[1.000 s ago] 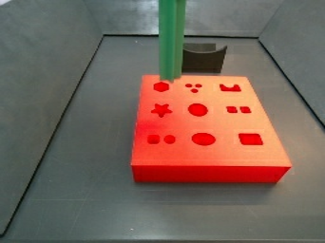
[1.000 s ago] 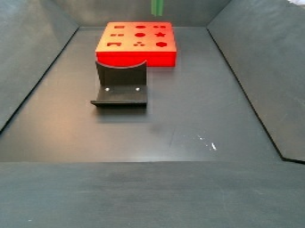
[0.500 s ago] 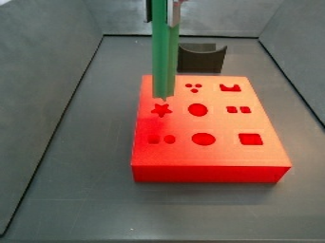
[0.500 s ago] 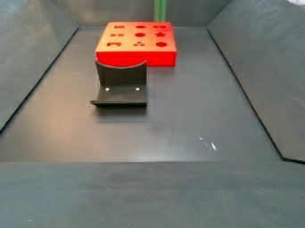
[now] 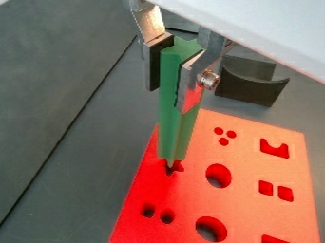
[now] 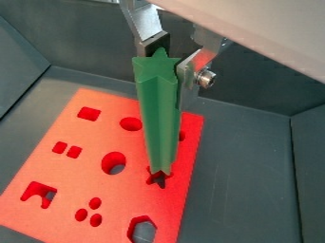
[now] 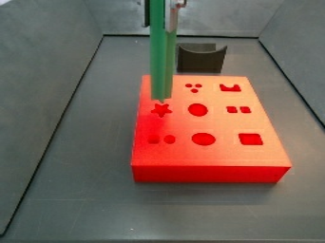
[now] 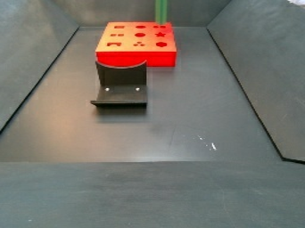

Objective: Insert the star object.

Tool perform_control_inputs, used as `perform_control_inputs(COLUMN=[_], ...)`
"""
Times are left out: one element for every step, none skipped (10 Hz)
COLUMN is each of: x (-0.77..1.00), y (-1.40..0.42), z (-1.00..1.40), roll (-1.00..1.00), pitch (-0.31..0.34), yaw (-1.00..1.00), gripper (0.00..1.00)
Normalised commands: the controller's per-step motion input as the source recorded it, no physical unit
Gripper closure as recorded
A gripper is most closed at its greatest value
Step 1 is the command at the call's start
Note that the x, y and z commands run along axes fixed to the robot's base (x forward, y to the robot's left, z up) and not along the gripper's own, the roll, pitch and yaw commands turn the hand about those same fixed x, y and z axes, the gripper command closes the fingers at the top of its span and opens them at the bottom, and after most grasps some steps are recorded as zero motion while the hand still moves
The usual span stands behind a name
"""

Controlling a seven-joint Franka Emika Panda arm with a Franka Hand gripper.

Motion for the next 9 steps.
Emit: perform_control_inputs(x=[0.41,0.36,0.18,0.00,0.00,-0.06,-0.08,-0.02,0.00], y=[0.00,0.00,0.00,0.00,0.00,0.00,0.00,0.00,0.00], z=[-0.13,-0.12,-0.18,-0.31,-0.34,-0.27,-0.23,-0.18,-0.20], roll=[0.09,0.10,0.11,0.10,0.04,0.00,0.00,0.00,0.00], pitch=[0.000,0.000,0.000,0.000,0.000,0.000,0.000,0.000,0.000], yaw=[-0.06,-0.05,-0.02,0.00,0.00,0.00,0.00,0.00,0.00], gripper=[1.00,1.00,1.00,1.00,1.00,1.00,1.00,1.00,1.00])
